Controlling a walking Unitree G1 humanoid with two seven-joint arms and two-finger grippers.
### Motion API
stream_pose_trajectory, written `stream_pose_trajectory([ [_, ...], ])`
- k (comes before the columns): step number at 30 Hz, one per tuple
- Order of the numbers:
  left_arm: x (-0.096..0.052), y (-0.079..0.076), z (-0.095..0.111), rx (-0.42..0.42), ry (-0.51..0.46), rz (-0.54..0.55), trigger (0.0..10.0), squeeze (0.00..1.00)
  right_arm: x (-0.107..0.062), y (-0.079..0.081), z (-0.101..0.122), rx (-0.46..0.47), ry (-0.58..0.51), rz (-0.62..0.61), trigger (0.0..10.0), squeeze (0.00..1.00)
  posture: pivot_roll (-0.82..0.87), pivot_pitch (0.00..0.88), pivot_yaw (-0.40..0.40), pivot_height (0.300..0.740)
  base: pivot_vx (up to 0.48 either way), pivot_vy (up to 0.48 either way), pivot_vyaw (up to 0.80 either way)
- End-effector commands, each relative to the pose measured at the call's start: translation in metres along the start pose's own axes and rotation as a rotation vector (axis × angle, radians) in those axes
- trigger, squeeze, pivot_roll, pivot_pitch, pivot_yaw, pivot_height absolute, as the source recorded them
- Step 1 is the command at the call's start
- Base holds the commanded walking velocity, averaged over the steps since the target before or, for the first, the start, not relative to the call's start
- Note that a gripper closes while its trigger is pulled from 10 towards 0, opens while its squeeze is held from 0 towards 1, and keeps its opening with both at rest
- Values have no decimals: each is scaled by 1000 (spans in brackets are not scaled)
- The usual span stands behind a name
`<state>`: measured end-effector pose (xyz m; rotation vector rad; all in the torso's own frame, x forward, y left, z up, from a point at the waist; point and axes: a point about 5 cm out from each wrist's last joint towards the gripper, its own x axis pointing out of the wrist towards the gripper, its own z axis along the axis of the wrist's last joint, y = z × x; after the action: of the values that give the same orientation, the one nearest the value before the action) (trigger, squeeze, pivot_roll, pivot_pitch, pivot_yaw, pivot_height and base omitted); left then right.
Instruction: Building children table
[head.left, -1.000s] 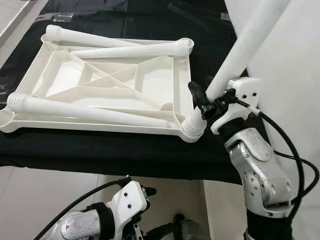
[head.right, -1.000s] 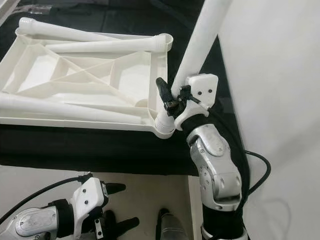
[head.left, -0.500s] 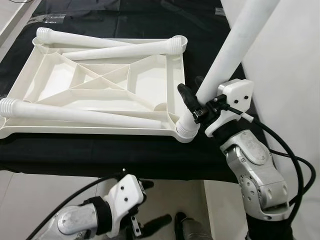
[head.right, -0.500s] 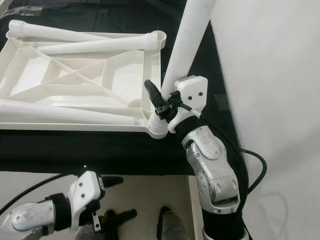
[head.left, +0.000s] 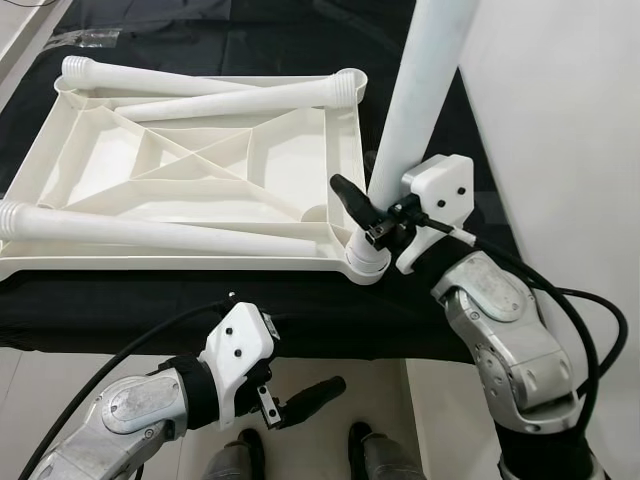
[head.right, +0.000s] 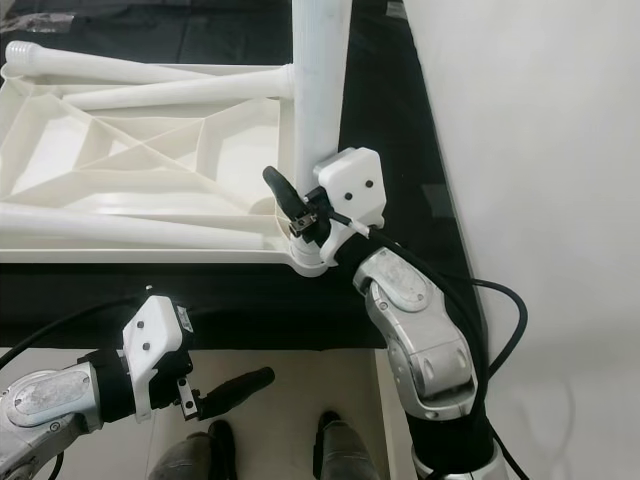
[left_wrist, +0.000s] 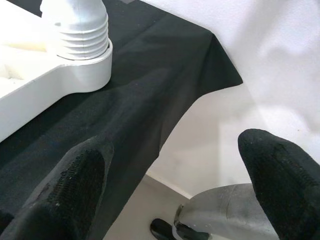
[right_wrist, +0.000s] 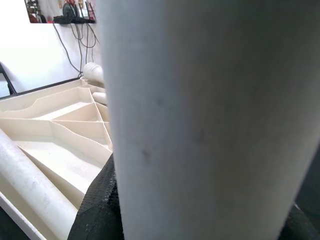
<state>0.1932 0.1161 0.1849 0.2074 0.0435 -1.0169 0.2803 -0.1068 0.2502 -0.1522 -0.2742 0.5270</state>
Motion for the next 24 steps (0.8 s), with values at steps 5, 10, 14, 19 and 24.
stream_pose_trajectory([
  [5, -1, 4, 19, 20, -55, -6, 10000, 0, -8, -11, -59, 128, 312, -87, 10000, 0, 7, 347, -9, 740, 0, 0, 0],
  [10, -3, 18, 43, 74, -120, 2, 10000, 0, -8, -12, -61, 135, 322, -97, 10000, 0, 8, 344, -6, 740, 0, 0, 0],
  [14, -6, 30, 60, 93, -170, -5, 10000, 1000, -8, -12, -61, 140, 320, -99, 10000, 0, 9, 338, 1, 740, 0, 0, 0],
  [19, -19, 46, 101, 122, -325, -61, 10000, 1000, -8, -11, -63, 145, 323, -103, 10000, 0, 11, 331, 7, 740, 0, 0, 0],
  [24, -25, 54, 134, 156, -454, -132, 10000, 1000, -6, -10, -64, 149, 321, -103, 10000, 0, 10, 324, 8, 740, 0, 0, 0],
])
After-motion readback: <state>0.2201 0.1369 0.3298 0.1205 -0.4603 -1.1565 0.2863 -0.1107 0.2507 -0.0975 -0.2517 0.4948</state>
